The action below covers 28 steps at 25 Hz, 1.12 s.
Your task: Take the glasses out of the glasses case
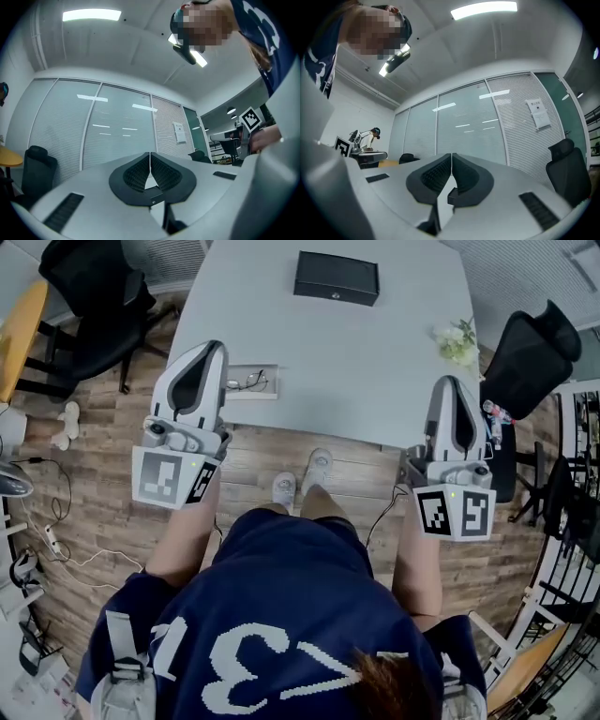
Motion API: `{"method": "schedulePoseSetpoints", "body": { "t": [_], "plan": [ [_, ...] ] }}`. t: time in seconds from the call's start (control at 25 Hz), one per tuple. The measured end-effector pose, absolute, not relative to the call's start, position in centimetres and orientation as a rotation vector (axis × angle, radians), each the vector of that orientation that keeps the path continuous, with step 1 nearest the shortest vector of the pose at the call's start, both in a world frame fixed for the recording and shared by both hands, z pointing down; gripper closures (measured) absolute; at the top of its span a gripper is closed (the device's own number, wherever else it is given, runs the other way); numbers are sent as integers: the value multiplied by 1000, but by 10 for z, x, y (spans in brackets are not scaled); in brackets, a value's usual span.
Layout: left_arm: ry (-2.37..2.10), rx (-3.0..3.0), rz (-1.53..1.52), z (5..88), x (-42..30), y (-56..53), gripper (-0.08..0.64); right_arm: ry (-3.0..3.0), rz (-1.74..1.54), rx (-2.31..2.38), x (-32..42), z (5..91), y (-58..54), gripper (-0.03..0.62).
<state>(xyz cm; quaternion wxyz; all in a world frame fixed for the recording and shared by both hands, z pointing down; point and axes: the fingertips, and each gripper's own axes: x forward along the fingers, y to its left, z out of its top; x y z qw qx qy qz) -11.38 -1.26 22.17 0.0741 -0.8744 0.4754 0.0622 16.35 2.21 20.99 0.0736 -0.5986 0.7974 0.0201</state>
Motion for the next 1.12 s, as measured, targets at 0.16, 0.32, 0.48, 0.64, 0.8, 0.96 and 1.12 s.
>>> {"method": "schedulePoseSetpoints", "body": {
  "t": [0.16,0.32,0.48,0.64,0.8,0.96,1.12],
  "plan": [
    [1462,-2621,186,229,-113,-44,540,2404,38,-1774,167,219,-17,565],
    [1487,-2583,203,217,-110,-45,540,2420,75,-1713,166,204,-27,565],
    [1510,-2535,225,202,-108,-50,540,2427,121,-1657,170,185,-39,565],
    [1539,-2502,230,199,-101,-68,540,2432,142,-1611,181,178,-60,565],
    [1583,-2477,215,201,-83,-102,540,2443,125,-1574,206,180,-99,565],
    [1613,-2467,211,202,-74,-116,540,2444,102,-1547,215,179,-121,565],
    [1613,-2479,207,206,-72,-129,540,2456,97,-1537,209,180,-135,565]
  ]
}}
